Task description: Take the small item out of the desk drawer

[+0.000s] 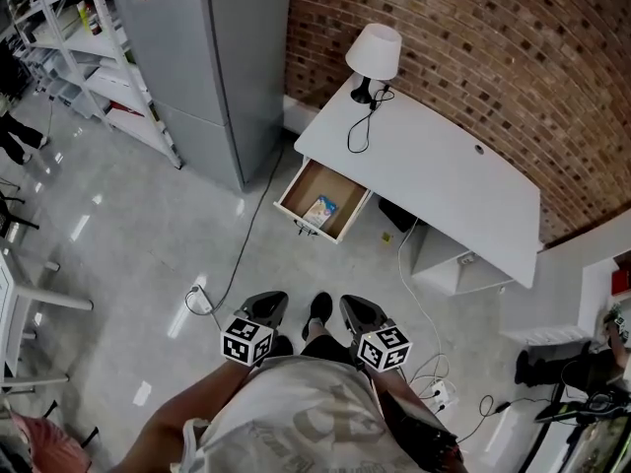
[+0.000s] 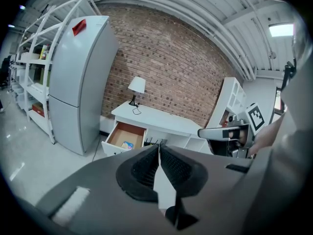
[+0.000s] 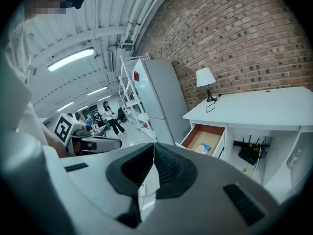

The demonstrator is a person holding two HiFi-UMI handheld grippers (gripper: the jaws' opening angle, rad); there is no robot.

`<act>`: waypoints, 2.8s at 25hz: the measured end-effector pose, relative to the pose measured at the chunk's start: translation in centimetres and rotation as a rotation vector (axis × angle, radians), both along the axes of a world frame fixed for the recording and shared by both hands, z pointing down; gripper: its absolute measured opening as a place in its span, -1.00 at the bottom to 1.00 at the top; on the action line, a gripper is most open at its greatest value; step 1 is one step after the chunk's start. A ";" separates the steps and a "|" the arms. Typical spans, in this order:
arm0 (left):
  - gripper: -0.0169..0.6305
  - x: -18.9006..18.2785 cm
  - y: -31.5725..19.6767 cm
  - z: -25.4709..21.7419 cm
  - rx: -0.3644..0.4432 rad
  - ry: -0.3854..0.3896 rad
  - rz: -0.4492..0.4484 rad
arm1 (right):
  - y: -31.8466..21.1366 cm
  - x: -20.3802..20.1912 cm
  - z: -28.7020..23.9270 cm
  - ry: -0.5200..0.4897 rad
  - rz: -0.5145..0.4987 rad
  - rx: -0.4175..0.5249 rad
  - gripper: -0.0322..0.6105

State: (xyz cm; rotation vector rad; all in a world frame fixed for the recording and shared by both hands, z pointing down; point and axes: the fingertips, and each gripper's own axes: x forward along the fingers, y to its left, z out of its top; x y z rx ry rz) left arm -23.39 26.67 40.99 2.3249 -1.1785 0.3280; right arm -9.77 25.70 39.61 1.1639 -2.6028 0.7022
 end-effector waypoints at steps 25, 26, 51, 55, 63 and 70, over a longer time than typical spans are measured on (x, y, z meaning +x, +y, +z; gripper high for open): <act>-0.90 4.3 -14.9 -0.9 -0.008 -0.077 0.031 | -16.2 3.0 -0.2 -0.029 -0.033 -0.023 -0.88; -0.90 4.4 -15.6 -0.9 -0.007 -0.080 0.027 | -16.8 3.1 -0.2 -0.029 -0.039 -0.023 -0.88; -0.90 10.9 -24.4 -2.4 -0.003 -0.114 -0.026 | -25.1 9.8 0.7 -0.094 -0.047 -0.041 -0.88; -0.90 11.2 -24.7 -1.8 -0.029 -0.133 -0.005 | -24.9 10.4 1.3 -0.107 -0.017 -0.066 -0.88; -0.90 11.4 -26.7 -0.5 -0.070 -0.149 0.062 | -25.5 11.0 2.6 -0.108 0.056 -0.111 -0.88; -0.90 11.5 -29.8 1.9 -0.105 -0.167 0.113 | -27.2 11.4 3.2 -0.069 0.117 -0.124 -0.88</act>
